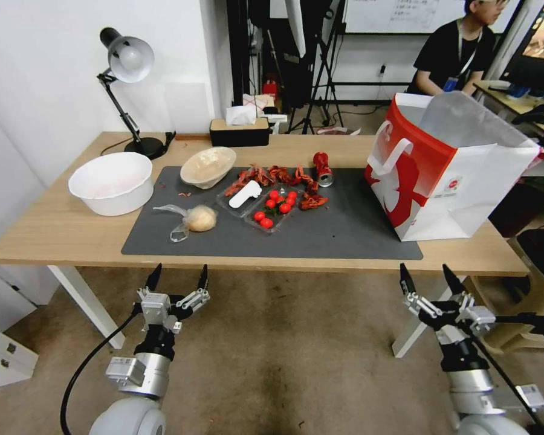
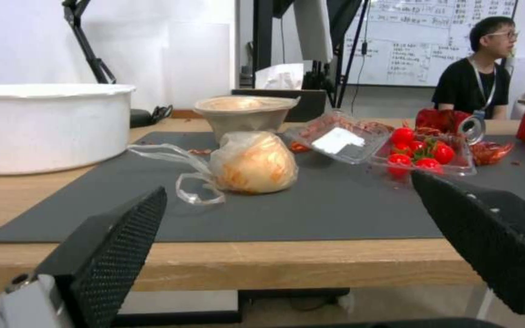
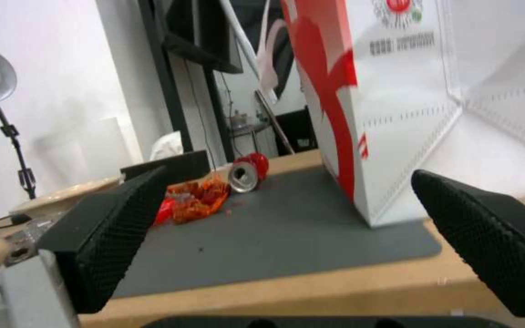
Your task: Pick up the trash from the table and place it into the takeout bag.
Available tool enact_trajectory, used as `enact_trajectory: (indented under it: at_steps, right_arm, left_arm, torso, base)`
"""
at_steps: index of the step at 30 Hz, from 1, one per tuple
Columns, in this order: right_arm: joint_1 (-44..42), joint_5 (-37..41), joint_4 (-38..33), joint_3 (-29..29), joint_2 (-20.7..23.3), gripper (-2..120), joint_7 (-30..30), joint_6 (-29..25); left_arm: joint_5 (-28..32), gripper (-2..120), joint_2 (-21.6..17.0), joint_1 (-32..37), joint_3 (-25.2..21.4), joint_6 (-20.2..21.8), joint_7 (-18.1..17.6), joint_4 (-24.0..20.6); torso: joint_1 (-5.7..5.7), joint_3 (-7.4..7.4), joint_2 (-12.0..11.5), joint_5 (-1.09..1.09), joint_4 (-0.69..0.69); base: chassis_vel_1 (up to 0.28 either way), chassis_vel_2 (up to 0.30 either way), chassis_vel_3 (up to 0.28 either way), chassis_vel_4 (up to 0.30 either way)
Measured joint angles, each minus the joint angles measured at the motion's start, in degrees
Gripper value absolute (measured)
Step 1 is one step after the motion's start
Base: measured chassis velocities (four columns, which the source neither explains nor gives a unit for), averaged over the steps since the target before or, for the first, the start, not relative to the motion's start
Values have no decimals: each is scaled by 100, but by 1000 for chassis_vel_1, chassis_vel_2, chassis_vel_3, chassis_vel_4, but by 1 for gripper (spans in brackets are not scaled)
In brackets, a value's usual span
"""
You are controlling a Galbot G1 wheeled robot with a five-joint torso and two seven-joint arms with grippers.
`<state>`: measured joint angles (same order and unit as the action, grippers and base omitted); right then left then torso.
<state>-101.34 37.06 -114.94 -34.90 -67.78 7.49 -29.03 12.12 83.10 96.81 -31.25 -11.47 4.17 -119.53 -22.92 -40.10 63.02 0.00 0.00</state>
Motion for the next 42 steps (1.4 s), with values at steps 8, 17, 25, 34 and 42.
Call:
enact_trajectory:
  at_steps: [8, 17, 25, 34, 42]
  right_arm:
    - [54, 0, 42, 121, -62, 100, -37, 18]
    - [148, -28, 38, 214, -50, 100, -148, 133]
    - [472, -309, -83, 495, 2, 100, -491, 547]
    - [765, -530, -179, 671, 21, 100, -788, 886]
    - [1207, -818, -369, 976, 60, 100, -1214, 1489]
  left_arm:
    - [0, 100, 2, 12, 4, -11, 10, -1]
    - [-7, 100, 16, 23, -1, -46, 15, 0]
    - [-9, 100, 21, 54, -21, -86, 12, -7]
    - [-6, 100, 17, 67, -44, -116, 8, -16]
    - [-2, 100, 21, 83, -69, -130, 1, -37]
  torso:
    - [0, 0, 0, 0, 0]
    - [0, 0, 0, 1, -1]
    - [0, -1, 0, 0, 0]
    - [0, -1, 0, 1, 0]
    - [0, -1, 0, 0, 0]
  base:
    - [0, 0, 0, 0]
    - [0, 0, 0, 0]
    - [0, 0, 0, 0]
    - [0, 0, 0, 0]
    - [0, 0, 0, 0]
